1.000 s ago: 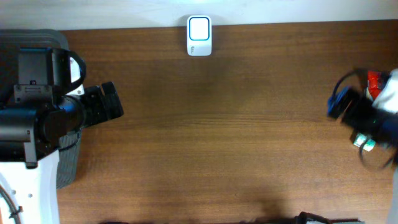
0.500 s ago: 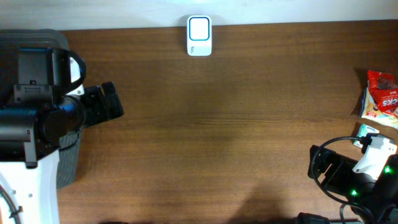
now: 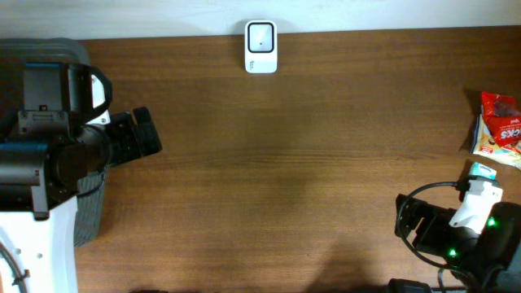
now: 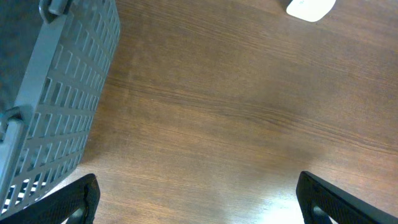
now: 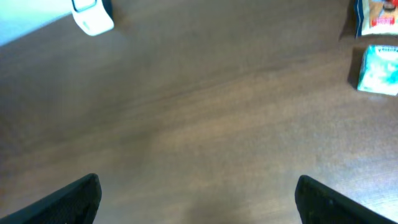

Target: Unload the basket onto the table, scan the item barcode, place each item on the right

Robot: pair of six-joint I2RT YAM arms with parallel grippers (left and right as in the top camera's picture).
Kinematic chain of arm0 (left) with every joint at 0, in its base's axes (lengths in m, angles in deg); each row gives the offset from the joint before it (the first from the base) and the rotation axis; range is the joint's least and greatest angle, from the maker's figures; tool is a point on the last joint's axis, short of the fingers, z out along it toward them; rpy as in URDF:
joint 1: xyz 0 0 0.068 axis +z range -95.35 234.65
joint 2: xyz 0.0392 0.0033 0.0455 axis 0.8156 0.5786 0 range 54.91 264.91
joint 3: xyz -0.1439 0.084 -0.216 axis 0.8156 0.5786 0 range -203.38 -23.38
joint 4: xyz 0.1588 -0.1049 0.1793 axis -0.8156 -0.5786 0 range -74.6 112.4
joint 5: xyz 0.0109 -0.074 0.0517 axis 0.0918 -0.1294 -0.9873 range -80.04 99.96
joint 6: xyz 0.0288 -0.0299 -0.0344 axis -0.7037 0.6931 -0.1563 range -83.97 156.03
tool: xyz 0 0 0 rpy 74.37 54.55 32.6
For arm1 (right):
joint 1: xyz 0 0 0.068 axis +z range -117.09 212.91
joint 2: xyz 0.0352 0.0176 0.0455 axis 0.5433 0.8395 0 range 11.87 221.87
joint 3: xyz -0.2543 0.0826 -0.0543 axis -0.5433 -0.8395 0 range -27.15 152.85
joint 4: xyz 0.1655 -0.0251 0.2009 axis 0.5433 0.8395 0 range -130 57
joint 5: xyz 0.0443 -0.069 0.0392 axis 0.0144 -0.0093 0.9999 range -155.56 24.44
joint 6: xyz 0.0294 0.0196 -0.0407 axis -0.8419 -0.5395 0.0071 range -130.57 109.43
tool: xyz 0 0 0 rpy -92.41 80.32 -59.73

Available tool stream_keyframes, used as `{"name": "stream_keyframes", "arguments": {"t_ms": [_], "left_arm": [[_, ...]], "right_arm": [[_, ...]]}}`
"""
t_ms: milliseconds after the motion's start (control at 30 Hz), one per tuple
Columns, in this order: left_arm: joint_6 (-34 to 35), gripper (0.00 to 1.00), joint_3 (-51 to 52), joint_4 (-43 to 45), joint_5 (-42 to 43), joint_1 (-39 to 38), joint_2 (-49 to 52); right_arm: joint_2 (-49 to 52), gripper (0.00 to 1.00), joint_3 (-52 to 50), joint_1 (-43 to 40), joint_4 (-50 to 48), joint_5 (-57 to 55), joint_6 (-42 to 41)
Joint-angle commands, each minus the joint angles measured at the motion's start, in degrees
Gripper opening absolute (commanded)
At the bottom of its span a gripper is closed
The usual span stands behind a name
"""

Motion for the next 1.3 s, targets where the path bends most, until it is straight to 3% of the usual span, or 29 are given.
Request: {"name": "stream_keyframes", "arguments": {"t_ms": [0,333,533,1000,1267], "left_arm": [[-0.04,0.99,-0.35,-0.02,0.2,0.22,-0.09],[-0.04,0.99,-0.35,-0.02,0.17,0.22,-0.09],[-0.04,0.99,-0.35,-0.02,0.17,0.22,-0.09],[-0.04,0.99,-0.35,-0.02,0.2,0.22,-0.09],[-0.04,0.99,-0.35,-0.02,0.17,0.22,-0.09]], "right_arm": [[-6.05,0.99,-9.01,1.36,-6.82,0.28,1.73],[-26.1,0.98,-44.94,7.78,-47.56,8.87,4.44],[-34.51,0.99,-58.58,7.8,-66.71,7.39,4.46],[-35.17,0.98,-65.42,9.51,-79.91,-6.08,4.46],[-35.17,0.98,-65.37,9.51,-74.53,-9.46,4.5]]}}
